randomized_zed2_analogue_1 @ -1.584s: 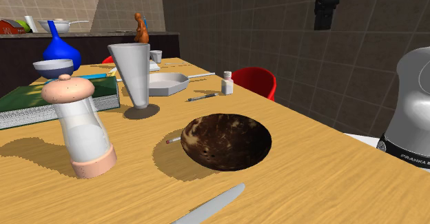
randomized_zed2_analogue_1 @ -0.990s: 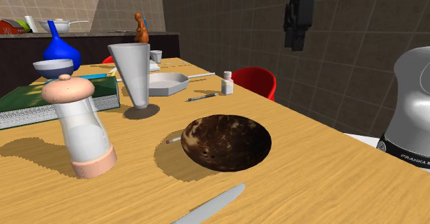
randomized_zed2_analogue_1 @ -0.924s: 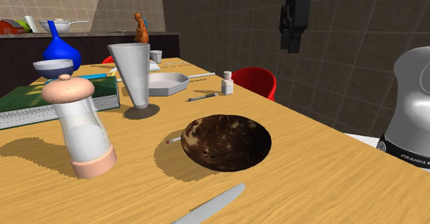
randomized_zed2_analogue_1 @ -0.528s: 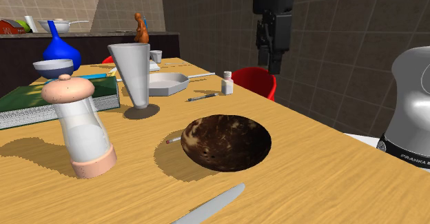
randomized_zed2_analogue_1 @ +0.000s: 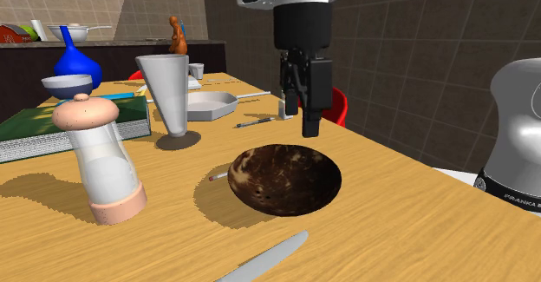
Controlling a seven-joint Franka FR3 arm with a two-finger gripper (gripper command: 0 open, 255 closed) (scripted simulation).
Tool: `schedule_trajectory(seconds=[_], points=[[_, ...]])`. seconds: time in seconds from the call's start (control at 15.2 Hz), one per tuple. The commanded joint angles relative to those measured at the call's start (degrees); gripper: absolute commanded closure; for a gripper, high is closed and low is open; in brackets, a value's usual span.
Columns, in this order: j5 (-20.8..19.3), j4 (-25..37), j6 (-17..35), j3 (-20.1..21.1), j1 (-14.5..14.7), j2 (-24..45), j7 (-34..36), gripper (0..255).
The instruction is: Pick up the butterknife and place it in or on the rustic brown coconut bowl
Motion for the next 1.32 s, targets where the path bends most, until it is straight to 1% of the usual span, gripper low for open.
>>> schedule_trajectory(seconds=[0.0, 0.33, 0.79, 0.86, 1.25], points=[[-0.71, 1.76, 1.78, 1.35, 1.1, 3.27, -0.35, 0], [-3.57, 7.31, 5.01, 4.11, 3.68, 11.72, -1.26, 0], [-9.04, 16.18, 7.8, 7.07, 8.27, 23.43, -2.09, 0], [-9.45, 16.86, 7.93, 7.21, 8.67, 24.25, -2.16, 0], [-10.51, 14.92, 11.88, 6.81, 8.99, 26.42, -1.47, 0]])
